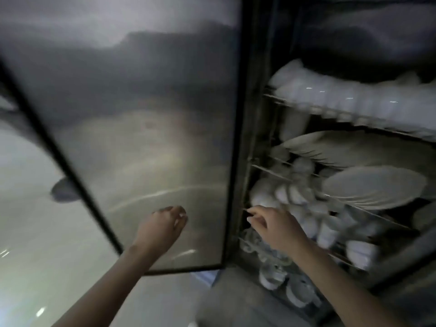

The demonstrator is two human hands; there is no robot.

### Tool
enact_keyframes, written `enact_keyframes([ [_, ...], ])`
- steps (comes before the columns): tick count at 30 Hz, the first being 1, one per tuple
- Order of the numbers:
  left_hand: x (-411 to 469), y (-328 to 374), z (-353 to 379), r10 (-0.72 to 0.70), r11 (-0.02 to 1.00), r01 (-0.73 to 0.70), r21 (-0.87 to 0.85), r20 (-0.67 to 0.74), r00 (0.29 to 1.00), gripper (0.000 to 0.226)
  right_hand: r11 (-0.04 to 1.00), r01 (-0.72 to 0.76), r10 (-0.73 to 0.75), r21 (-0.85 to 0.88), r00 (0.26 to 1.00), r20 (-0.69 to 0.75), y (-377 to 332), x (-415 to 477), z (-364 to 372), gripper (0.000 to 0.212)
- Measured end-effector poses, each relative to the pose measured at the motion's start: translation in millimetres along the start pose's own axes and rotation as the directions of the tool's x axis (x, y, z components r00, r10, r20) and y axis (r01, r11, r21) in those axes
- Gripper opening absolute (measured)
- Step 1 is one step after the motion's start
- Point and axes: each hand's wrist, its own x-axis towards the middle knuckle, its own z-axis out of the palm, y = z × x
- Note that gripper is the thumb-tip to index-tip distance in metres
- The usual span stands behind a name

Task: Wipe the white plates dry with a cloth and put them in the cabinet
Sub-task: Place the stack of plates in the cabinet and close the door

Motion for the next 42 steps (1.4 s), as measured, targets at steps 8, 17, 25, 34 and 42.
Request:
enact_keyframes([
  [8, -199, -182, -121, -0.515, 0.836, 0.522, 0.168, -0.091, 0.853, 0.024, 0.923, 0.378, -0.385, 0.071, 0.899, 0.210, -236, 24, 92, 0.027],
  [17, -504, -353, -275, -0.791, 0.432, 0.860, 0.273, -0.344, 0.506, 0.024, 0.532, 0.843, -0.814, 0.077, 0.484, 0.322, -621, -50, 245, 0.029],
  [25, -710, -458, -355, -0.864, 0.073, 0.969, 0.237, -0.470, 0.180, 0.033, 0.039, 0.994, -0.942, 0.101, 0.002, 0.337, -899, -168, 354, 0.027],
  [34, -809, -607, -398, -0.856, -0.192, 0.977, 0.097, -0.503, -0.119, 0.026, -0.260, 0.945, -0.890, 0.201, -0.315, 0.330, -1128, -199, 467, 0.027],
  [42, -841, -760, -454, -0.795, -0.228, 0.961, -0.157, -0.540, -0.277, 0.025, -0.294, 0.901, -0.891, 0.320, -0.379, 0.250, -1307, -171, 542, 0.029],
])
